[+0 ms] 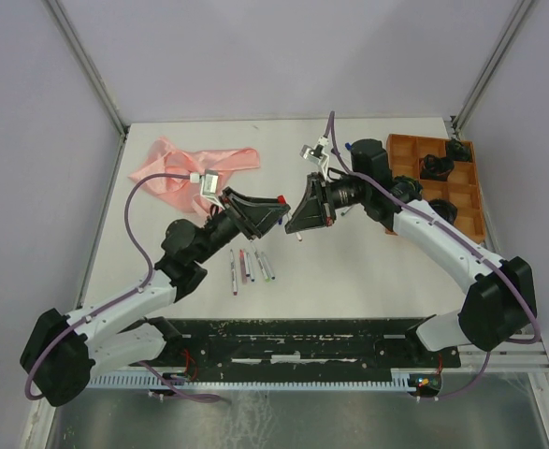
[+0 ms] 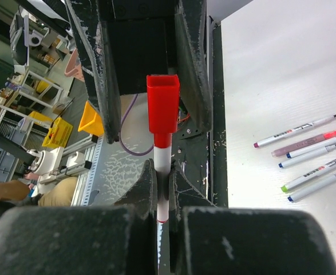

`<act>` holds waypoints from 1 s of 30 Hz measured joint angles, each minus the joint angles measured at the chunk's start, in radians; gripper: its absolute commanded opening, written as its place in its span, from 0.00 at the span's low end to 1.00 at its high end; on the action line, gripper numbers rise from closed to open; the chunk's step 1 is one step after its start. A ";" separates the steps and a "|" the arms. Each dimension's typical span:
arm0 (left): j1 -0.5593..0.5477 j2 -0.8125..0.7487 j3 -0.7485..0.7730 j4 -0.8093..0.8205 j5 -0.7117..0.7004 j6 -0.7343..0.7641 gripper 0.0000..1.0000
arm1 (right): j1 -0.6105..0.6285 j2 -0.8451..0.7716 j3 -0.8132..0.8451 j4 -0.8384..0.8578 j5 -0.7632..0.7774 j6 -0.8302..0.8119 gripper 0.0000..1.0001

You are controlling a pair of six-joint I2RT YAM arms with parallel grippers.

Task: Open the pen caps
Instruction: Open the pen cap from the pen.

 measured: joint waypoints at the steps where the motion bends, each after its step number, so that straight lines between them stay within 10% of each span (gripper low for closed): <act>1: 0.000 -0.005 -0.003 0.000 0.000 0.000 0.51 | -0.001 0.000 0.000 0.000 0.000 0.000 0.00; 27: 0.000 0.030 0.024 -0.006 0.010 -0.001 0.32 | 0.000 0.000 0.000 0.000 0.000 0.000 0.00; 30: 0.000 0.030 0.030 -0.008 0.010 -0.001 0.08 | 0.000 0.000 0.000 0.000 -0.001 -0.001 0.00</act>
